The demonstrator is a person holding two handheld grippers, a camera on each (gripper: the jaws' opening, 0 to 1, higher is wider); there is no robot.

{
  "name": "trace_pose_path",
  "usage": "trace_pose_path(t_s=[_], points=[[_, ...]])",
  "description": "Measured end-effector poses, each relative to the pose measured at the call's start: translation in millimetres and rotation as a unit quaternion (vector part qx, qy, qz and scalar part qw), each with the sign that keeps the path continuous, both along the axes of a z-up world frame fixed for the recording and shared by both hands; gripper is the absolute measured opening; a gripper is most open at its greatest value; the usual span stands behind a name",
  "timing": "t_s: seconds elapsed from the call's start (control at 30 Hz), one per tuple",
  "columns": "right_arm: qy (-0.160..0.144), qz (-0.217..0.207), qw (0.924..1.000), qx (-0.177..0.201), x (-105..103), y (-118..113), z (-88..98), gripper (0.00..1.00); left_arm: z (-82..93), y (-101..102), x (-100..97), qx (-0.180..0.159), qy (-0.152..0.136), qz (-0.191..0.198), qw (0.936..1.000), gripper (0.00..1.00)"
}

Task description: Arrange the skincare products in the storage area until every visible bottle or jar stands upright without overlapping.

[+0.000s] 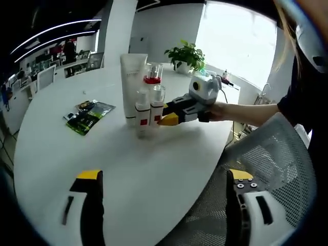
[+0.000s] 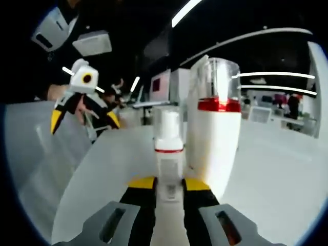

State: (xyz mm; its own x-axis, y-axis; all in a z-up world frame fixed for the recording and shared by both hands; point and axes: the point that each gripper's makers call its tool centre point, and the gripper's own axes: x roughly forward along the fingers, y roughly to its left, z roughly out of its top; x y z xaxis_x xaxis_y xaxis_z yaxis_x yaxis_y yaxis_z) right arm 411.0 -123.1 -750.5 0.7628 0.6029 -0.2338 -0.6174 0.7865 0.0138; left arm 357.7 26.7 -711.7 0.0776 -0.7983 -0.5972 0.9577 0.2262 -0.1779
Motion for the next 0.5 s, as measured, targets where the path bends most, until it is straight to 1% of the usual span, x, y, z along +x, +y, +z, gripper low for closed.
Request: trace_pose_path(t_s=[0.2,0.4,0.5], points=[[0.001,-0.006,1.0000,-0.002,1.7,-4.6,-0.1,0.13,-0.6,0.5,-0.9,0.004,-0.005,-0.003,1.0000,0.94],[0.005,-0.008,1.0000,-0.003,-0.5,-6.0,-0.2,0.15,-0.9,0.6,-1.3,0.008,-0.008,-0.007,0.9999,0.94],[0.007,-0.015,0.9999,0.001,-3.1,-10.3,-0.5,0.14,-1.7,0.6,-1.7,0.010,-0.009,-0.008,0.9999,0.94]])
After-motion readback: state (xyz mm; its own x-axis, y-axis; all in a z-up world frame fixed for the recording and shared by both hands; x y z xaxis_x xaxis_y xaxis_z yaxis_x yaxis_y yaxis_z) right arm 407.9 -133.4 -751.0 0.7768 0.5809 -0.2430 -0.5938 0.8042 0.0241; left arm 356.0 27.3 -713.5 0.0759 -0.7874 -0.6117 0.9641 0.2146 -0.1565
